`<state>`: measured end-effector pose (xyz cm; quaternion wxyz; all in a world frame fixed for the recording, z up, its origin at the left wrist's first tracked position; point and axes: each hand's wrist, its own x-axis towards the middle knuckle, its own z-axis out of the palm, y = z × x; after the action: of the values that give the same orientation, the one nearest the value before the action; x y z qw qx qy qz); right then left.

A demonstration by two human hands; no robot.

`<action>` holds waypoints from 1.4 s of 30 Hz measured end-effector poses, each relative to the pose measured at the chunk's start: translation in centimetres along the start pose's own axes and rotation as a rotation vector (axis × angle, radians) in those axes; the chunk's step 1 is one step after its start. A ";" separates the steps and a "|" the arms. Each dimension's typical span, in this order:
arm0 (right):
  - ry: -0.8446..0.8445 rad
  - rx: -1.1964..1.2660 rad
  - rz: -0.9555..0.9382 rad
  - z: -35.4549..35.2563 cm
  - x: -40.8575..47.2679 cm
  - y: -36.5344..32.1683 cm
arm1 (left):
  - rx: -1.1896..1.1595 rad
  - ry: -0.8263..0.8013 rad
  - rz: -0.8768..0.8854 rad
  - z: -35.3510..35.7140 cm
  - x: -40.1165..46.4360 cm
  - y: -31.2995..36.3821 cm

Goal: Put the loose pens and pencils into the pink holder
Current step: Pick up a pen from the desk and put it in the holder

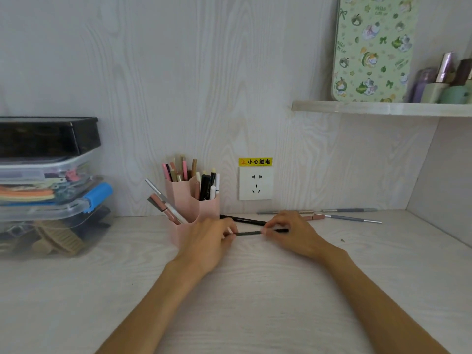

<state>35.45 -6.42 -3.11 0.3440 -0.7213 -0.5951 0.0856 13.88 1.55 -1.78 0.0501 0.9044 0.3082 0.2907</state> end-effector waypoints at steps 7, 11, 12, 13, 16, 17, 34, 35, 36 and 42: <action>0.173 -0.056 0.097 1.4 0.5 -0.4 | -0.602 0.363 -0.044 -9.2 -1.6 -2.4; 0.226 -0.284 0.098 2.9 1.1 -1.9 | -0.681 0.796 -0.101 -10.7 -1.7 -3.8; 0.231 -0.297 0.090 3.1 1.2 -2.0 | -0.678 0.897 -0.109 -10.6 -1.6 -3.8; 0.232 -0.299 0.085 3.2 1.1 -2.1 | -0.658 0.994 -0.101 -10.4 -1.5 -3.8; 0.242 -0.287 0.088 3.1 1.2 -2.0 | -0.564 1.216 0.007 -10.4 -1.0 -3.5; 0.239 -0.288 0.088 3.0 1.2 -2.0 | -0.524 1.258 0.047 -10.4 -0.7 -3.5; 0.211 -0.273 0.057 2.8 1.2 -2.0 | -0.363 1.321 0.204 -9.9 2.4 -4.4; 0.207 -0.273 0.061 2.7 1.1 -2.1 | -0.338 1.271 0.182 -9.4 2.3 -4.6; 0.206 -0.271 0.064 2.7 1.1 -2.1 | -0.323 1.205 0.151 -9.0 2.3 -4.8; 0.193 -0.253 0.072 2.7 1.0 -2.0 | 0.080 0.637 -0.156 -5.7 1.9 -7.6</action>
<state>32.64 -4.30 -3.66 0.3027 -0.7846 -0.5390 -0.0475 7.92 8.32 1.79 -0.0625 0.7429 0.3880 0.5419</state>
